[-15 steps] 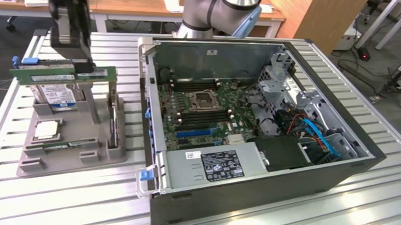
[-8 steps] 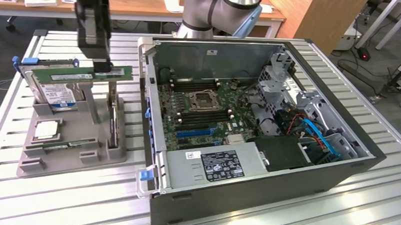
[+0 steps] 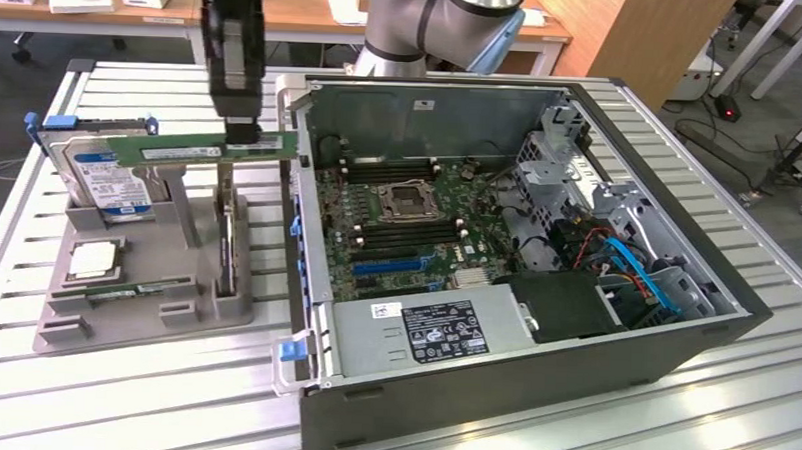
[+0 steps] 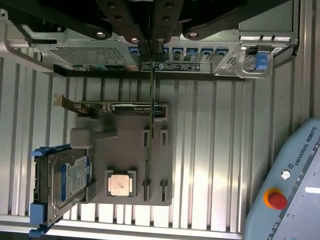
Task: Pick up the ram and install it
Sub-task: 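Pick up the ram and move it above insertion slot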
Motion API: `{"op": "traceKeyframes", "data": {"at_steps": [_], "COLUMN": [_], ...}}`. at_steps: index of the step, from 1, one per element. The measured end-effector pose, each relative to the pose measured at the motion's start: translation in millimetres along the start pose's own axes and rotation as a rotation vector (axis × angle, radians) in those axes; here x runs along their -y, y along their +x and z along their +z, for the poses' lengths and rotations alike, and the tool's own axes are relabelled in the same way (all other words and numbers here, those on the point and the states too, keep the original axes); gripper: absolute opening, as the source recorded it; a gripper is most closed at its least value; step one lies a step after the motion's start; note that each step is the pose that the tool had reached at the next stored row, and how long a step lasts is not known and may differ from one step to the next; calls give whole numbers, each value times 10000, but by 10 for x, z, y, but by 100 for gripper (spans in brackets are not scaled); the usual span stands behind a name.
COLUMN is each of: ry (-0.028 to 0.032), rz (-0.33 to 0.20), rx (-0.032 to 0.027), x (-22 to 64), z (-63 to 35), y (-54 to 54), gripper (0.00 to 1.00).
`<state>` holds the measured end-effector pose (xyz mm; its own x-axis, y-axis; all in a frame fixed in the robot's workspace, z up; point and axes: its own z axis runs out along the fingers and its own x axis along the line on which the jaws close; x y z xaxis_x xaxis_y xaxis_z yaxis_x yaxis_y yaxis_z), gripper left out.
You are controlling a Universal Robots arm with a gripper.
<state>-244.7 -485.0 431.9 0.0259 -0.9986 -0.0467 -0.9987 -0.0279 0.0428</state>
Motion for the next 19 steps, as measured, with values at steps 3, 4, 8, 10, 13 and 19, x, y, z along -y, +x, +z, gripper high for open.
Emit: {"op": "traceKeyframes", "data": {"at_steps": [3,4,8,10,13,19], "ry": [1,1,1,1,1,1], "rz": [2,2,1,3,2,2], "rx": [1,1,1,0,1,1], "x": [75,100,213,272,365,928], "z": [-3,-4,-9,-12,-15,-41], "y": [2,2,5,7,9,24], "gripper": [11,11,11,11,11,11]}}
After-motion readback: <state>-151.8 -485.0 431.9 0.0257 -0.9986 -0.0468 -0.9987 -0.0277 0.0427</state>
